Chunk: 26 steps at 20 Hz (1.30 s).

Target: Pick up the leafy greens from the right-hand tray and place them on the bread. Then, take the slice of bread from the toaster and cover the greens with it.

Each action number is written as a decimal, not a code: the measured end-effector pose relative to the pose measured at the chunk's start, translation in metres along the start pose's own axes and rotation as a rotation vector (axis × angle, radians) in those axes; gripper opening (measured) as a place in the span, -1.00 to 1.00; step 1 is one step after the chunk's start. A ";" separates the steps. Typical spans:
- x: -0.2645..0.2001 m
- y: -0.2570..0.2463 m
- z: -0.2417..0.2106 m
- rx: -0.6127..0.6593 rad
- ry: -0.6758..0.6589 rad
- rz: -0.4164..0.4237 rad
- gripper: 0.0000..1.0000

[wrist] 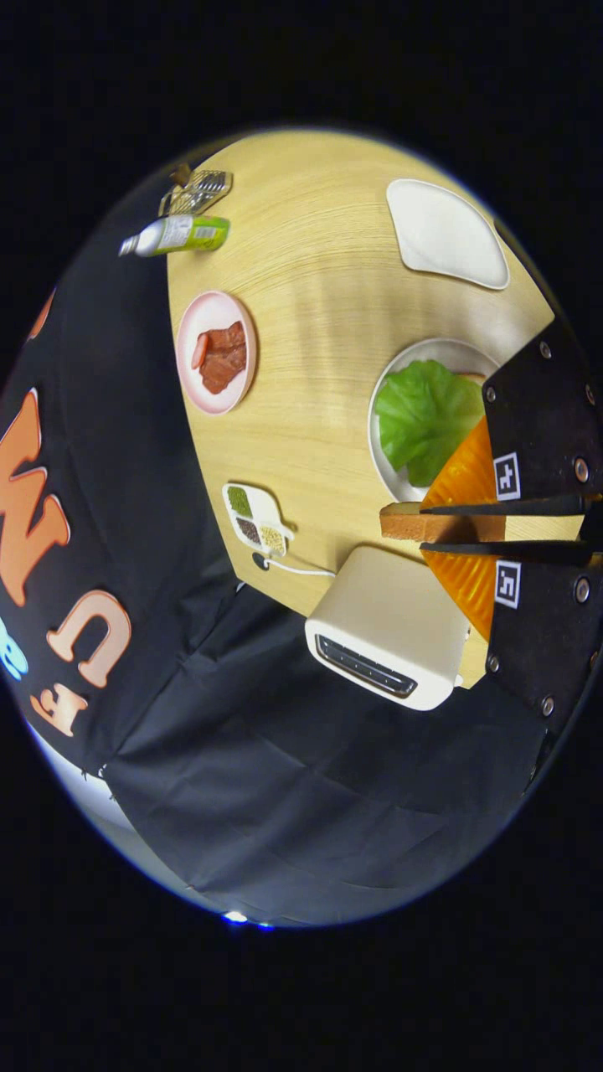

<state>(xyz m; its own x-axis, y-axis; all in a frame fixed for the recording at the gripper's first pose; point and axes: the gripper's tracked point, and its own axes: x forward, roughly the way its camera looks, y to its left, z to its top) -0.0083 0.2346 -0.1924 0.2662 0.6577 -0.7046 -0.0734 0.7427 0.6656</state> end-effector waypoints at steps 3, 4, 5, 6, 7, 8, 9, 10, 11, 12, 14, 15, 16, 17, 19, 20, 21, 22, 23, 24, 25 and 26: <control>0.009 -0.019 -0.011 0.037 0.023 0.016 -0.76; 0.009 -0.024 -0.012 0.044 0.023 0.028 -0.77; 0.009 -0.031 -0.008 0.056 0.007 0.029 -0.76; 0.010 -0.041 -0.006 0.066 -0.007 0.018 -0.76; 0.012 -0.050 -0.008 0.063 -0.012 0.000 -0.76; 0.013 -0.059 -0.011 0.059 -0.013 -0.019 -0.76; 0.013 -0.066 -0.013 0.054 -0.016 -0.027 -0.76; 0.014 -0.068 -0.015 0.048 -0.022 -0.023 -0.76; 0.015 -0.070 -0.015 0.036 -0.033 -0.022 -0.76; 0.015 -0.073 -0.015 0.015 -0.045 -0.031 -0.73; 0.017 -0.083 -0.018 -0.045 -0.059 -0.070 -0.67; 0.018 -0.090 -0.019 -0.080 -0.063 -0.101 -0.57; 0.021 -0.095 -0.020 -0.116 -0.078 -0.130 -0.49; 0.020 -0.101 -0.017 -0.148 -0.098 -0.165 -0.38; 0.015 -0.106 -0.010 -0.209 -0.147 -0.210 -0.19; 0.010 -0.106 -0.003 -0.235 -0.185 -0.222 -0.11; 0.000 -0.105 0.007 -0.253 -0.238 -0.239 0.02; -0.009 -0.102 0.021 -0.276 -0.305 -0.249 0.07; -0.023 -0.099 0.034 -0.302 -0.369 -0.263 0.18; -0.039 -0.096 0.044 -0.327 -0.433 -0.280 0.23; -0.056 -0.093 0.055 -0.349 -0.494 -0.299 0.34; -0.073 -0.090 0.066 -0.366 -0.552 -0.316 0.41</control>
<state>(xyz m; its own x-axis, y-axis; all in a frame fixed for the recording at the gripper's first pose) 0.0418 0.1111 -0.1845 0.7663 0.3176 -0.5585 -0.2034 0.9445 0.2580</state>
